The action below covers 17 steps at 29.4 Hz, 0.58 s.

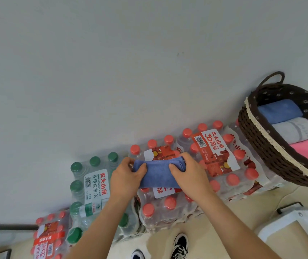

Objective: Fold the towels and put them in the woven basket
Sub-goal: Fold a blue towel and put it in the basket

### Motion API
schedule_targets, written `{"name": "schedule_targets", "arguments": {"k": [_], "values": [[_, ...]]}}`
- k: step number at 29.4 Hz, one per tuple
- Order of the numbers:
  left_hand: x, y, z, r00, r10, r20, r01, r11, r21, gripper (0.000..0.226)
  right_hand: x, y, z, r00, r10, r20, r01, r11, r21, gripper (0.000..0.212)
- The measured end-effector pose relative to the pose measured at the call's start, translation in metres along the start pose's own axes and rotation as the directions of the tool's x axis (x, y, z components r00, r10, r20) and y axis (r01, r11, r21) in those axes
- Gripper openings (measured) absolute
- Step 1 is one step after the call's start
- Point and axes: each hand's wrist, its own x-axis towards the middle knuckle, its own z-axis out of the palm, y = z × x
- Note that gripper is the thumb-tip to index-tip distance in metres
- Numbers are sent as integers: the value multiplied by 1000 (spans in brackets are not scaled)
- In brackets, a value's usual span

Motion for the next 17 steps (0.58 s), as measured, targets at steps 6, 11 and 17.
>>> {"name": "schedule_targets", "arguments": {"k": [6, 11, 17], "values": [[1, -7, 3, 983, 182, 11, -182, 971, 155, 39, 13, 17, -13, 972, 30, 233, 15, 982, -190, 51], [4, -4, -10, 971, 137, 194, -160, 981, 110, 21, 36, 4, -41, 868, -28, 495, 141, 972, -191, 21], [5, -4, -40, 850, 63, 523, 4, 992, -127, 40, 36, -16, -50, 783, -104, 613, 334, 902, -273, 41]]}}
